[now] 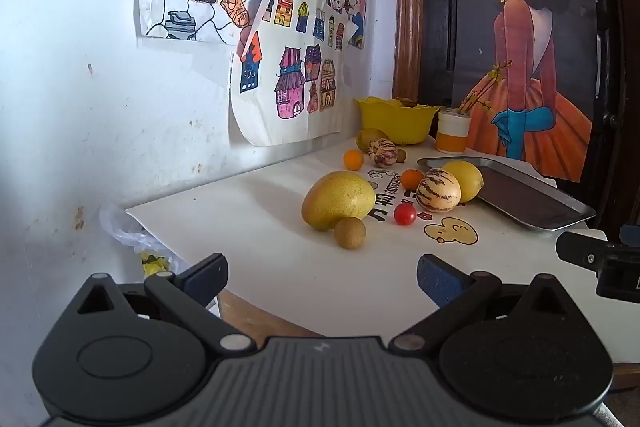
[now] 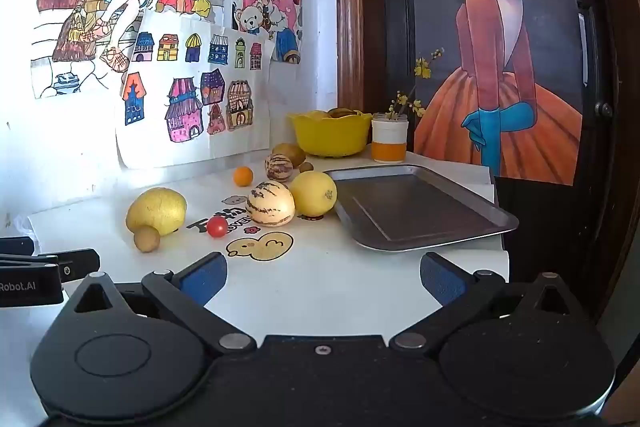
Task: Organize fruits
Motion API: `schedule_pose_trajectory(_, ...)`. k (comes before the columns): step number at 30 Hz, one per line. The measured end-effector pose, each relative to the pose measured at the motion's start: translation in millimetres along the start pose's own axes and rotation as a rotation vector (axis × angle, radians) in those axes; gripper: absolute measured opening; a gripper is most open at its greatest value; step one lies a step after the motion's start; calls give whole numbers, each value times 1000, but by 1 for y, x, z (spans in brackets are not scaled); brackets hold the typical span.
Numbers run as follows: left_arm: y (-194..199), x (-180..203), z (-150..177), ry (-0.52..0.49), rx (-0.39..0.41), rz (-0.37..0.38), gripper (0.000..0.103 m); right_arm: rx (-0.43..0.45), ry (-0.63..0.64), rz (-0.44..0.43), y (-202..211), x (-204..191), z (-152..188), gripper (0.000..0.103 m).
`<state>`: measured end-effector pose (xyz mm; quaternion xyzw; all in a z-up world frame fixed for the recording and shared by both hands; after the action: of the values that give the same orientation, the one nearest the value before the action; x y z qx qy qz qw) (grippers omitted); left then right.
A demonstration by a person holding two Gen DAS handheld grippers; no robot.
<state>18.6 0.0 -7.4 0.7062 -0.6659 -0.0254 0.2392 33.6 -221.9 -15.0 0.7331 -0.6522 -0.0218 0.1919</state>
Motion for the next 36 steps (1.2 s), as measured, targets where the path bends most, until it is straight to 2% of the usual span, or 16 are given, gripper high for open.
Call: schedule_pose_trajectory(36, -5, -2, 4, 1, -9, -3, 103, -13, -6, 0, -3, -1, 2, 103)
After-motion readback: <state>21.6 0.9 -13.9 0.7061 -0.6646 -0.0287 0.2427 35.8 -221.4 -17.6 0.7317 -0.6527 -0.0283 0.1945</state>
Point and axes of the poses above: each gripper's, at about its wrist camera, not at the fingertips, and y roughly against the way its jaws point, x to its right, z to its underside, the point moved 2 cm from there along -y, roughly the way its jaws point, and after that the axes turned 15 degrees about y, right-handed, at the moved point
